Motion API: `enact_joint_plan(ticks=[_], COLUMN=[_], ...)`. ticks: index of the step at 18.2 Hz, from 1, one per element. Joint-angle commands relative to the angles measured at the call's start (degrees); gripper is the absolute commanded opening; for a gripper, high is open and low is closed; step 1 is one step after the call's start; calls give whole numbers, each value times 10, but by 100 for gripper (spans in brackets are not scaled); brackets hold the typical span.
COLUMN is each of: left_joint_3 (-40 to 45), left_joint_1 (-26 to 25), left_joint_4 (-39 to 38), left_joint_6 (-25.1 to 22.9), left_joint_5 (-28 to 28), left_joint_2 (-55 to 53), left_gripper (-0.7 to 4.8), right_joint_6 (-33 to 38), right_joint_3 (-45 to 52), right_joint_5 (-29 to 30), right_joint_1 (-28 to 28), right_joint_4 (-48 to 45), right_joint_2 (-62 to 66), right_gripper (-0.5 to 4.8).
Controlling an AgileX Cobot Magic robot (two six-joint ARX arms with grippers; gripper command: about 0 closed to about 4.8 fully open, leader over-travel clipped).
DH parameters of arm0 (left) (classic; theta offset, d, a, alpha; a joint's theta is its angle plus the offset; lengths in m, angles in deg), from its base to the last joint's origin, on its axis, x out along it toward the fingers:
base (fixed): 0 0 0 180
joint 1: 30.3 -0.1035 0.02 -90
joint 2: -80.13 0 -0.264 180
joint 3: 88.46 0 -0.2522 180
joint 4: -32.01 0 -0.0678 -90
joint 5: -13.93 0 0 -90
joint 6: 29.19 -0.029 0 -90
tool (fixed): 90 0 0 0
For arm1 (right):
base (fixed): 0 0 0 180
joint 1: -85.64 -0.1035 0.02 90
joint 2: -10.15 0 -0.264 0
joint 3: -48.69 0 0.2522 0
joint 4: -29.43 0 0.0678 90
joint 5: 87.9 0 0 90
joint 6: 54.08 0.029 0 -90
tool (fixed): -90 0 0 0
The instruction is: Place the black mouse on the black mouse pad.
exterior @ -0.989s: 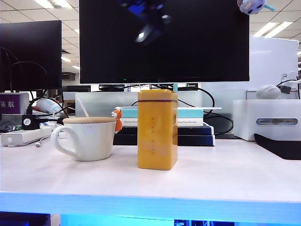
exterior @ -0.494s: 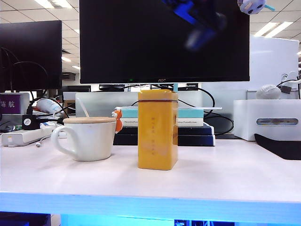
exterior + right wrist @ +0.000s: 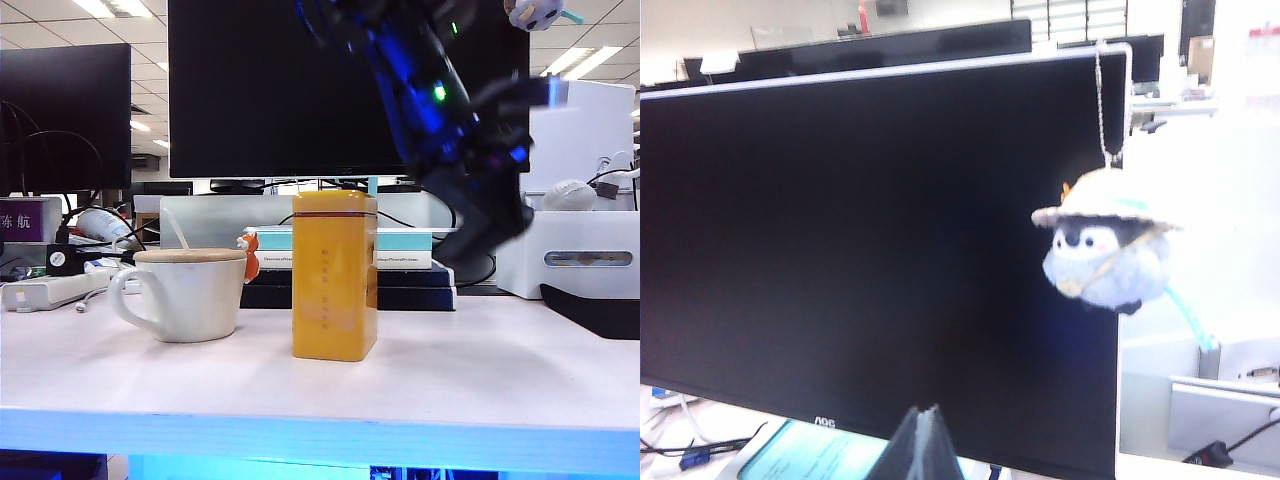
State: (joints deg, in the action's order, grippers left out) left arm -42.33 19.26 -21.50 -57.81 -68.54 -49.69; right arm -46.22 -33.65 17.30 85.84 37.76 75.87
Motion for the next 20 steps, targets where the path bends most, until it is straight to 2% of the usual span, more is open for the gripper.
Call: enact_joint_plan(ticks=[1,10,17,20], left_joint_3=[-2,-2,-1,-1], left_joint_1=[6,6,7,6], left_joint_4=[8,20,-101,-111], left_joint_6=[97,107,89,91], left_joint_5=[13,17,15,16], left_joint_2=[-5,-6,-52,-75], left_gripper=[205,205,214,214], right_joint_6=[1,1,11,13], right_joint_3=[-4,-4,-4,-4], right_joint_5=[1,2,2,15], right_joint_1=[-1,-1,-1,-1], right_joint_4=[-8,-8,-8,-7], right_joint_2=[-2,-2,-2,-2], right_gripper=[-4,-4,-4,-4])
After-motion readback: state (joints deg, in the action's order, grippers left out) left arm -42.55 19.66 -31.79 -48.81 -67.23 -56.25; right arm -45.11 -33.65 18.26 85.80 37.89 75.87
